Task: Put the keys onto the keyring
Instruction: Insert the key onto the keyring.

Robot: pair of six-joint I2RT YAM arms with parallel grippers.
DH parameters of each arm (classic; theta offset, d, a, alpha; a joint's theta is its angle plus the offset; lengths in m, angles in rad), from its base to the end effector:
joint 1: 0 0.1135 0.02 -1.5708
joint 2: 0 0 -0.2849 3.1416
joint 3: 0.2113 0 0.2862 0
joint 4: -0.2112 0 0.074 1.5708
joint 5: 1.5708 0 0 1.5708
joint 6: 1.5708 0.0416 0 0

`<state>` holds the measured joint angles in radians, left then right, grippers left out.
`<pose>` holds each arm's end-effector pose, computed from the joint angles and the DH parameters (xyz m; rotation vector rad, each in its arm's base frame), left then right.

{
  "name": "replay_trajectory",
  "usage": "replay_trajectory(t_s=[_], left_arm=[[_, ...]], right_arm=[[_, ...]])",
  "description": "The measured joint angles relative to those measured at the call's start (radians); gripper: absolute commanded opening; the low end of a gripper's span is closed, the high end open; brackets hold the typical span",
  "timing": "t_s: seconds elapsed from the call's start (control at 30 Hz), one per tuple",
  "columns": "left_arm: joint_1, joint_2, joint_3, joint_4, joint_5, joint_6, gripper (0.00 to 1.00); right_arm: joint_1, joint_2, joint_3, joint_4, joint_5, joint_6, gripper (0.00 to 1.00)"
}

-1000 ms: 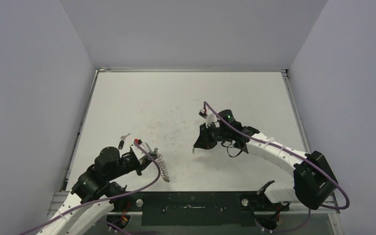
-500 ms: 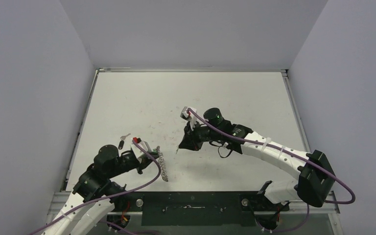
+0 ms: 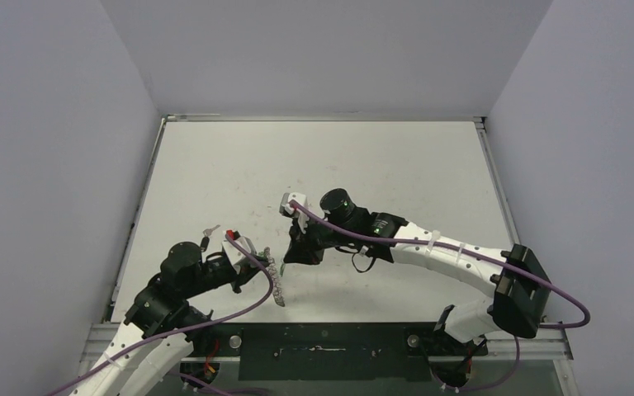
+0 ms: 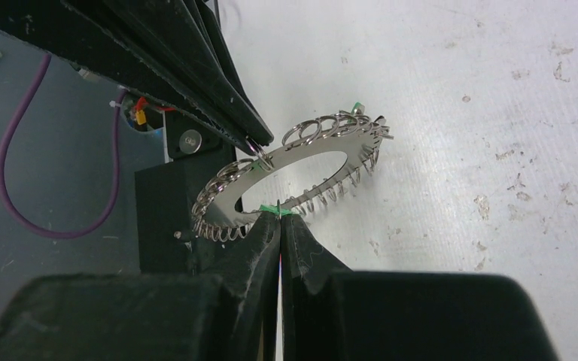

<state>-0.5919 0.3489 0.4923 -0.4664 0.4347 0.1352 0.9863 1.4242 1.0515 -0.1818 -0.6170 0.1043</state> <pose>0.0953 -0.0852 0.2748 0.9596 1.6712 -0.7195 0.1745 0.3074 0.2925 -1.3251 1.8693 1.2664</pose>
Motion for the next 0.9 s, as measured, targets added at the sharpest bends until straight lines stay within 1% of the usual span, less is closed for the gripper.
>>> replay_trajectory(t_s=[0.43, 0.9], left_arm=[[0.005, 0.006, 0.0, 0.0, 0.015, 0.001, 0.0], [0.005, 0.006, 0.0, 0.0, 0.02, 0.002, 0.0]], right_arm=[[0.024, 0.042, 0.056, -0.004, 0.011, 0.0, 0.0], [0.05, 0.043, 0.08, -0.016, 0.027, -0.019, 0.0]])
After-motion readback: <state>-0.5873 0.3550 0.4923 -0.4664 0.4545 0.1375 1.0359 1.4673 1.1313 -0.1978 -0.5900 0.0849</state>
